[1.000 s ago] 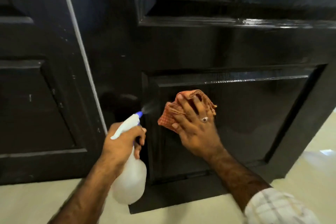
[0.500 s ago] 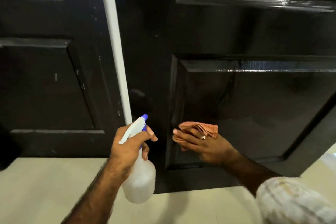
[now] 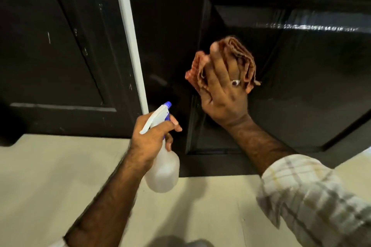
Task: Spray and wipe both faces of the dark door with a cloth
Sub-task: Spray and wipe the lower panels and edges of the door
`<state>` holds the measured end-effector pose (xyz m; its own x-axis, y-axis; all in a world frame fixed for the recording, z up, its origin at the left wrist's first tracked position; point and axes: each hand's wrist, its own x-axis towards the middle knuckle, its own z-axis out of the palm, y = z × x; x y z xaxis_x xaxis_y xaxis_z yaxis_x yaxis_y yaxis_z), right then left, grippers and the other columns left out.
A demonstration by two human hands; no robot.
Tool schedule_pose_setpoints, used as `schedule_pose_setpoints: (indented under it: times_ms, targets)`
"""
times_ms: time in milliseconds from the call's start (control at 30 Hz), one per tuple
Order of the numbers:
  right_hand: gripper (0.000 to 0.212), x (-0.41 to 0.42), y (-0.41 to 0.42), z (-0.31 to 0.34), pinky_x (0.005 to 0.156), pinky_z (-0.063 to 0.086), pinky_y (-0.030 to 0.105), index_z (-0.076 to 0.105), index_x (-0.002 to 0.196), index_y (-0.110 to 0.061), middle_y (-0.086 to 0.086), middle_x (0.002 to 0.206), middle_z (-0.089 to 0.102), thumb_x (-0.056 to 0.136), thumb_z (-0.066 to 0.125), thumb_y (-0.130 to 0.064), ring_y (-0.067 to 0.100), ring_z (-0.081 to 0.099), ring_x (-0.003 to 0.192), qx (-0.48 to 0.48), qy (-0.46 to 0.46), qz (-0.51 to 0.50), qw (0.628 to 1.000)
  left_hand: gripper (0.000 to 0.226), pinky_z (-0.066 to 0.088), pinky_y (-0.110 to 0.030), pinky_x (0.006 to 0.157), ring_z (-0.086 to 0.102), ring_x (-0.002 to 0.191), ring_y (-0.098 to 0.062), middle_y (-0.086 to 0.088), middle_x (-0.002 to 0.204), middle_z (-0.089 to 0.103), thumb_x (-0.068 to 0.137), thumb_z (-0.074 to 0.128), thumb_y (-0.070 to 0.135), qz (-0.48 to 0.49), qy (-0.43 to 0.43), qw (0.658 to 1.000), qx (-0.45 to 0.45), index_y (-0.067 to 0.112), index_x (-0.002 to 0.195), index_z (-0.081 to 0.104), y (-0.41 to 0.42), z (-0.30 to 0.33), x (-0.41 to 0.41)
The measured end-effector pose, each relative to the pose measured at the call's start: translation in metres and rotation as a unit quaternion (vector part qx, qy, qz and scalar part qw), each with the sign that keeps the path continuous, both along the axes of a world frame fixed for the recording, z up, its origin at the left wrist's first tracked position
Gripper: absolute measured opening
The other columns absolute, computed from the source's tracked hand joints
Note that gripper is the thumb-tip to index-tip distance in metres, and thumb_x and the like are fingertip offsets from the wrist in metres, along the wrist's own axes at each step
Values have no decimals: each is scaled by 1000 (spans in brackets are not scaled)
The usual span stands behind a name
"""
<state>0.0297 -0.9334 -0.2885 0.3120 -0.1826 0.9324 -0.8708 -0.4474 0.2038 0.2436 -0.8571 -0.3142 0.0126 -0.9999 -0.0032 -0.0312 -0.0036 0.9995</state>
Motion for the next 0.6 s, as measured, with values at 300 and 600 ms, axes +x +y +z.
schedule_pose_setpoints:
  times_ms: [300,600]
  targets:
    - [65,-90,40,-100,118,46,48,37,167,-17,9,176,28,105,52,-6,29,30,162,229,344,55,909,13,52,-35,53,55,50,-25,-12,86,78,99,66,7,-23,7,999,31,6,89,73,4,-16,-17]
    - [28,-13,7,21,124,29,62,77,120,5,41,140,58,94,69,6,57,49,139,24,-38,83,996,13,59,-40,61,57,57,-29,-10,94,79,97,68,14,42,9,998,36,5,106,72,-4,-24,-4]
